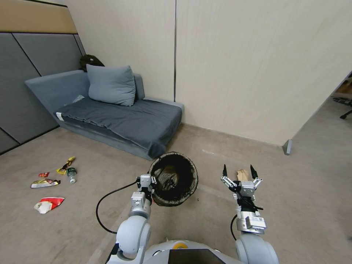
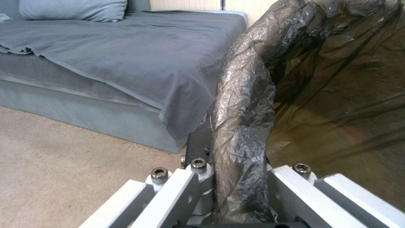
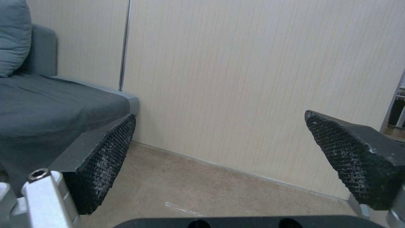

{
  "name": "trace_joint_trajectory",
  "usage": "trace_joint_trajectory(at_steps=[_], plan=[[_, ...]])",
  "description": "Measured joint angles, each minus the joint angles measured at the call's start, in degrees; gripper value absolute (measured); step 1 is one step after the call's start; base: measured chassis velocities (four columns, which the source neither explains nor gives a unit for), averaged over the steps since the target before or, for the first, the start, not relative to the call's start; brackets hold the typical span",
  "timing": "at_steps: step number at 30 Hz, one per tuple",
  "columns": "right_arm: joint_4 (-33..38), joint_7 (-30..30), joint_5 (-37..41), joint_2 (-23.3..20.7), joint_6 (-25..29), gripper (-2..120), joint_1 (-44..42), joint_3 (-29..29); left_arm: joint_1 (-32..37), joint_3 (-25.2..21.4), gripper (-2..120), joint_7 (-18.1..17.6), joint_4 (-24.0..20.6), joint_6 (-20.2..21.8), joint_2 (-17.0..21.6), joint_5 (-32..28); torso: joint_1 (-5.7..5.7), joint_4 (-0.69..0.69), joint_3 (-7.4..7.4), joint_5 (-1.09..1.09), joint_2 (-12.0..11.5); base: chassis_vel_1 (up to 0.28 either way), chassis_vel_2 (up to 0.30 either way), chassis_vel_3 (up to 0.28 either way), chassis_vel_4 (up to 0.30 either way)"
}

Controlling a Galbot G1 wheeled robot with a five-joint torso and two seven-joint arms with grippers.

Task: Pick up the trash bin, then pick up the garbage from the floor and place it into the trash bin.

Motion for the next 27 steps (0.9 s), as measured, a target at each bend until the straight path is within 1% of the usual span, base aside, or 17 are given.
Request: trace_joint_trajectory(at_steps=[12, 27], plan=[[-0.15, 0.0, -0.01, 0.0, 0.06, 100, 0.05, 0.04, 0.04, 0.06, 1, -0.01, 0.31, -0.14, 0.06, 0.14, 0.0, 0.0, 0.0, 0.0, 0.0, -0.066, 0.063, 0.054, -0.061], [-0.27, 0.01, 0.3, 0.0, 0.44, 100, 0.05, 0.06, 0.24, -0.08, 1, -0.07, -0.02, -0.15, 0.51, 0.14, 0.0, 0.0, 0.01, 0.0, 0.0, -0.006, 0.006, 0.009, -0.009]])
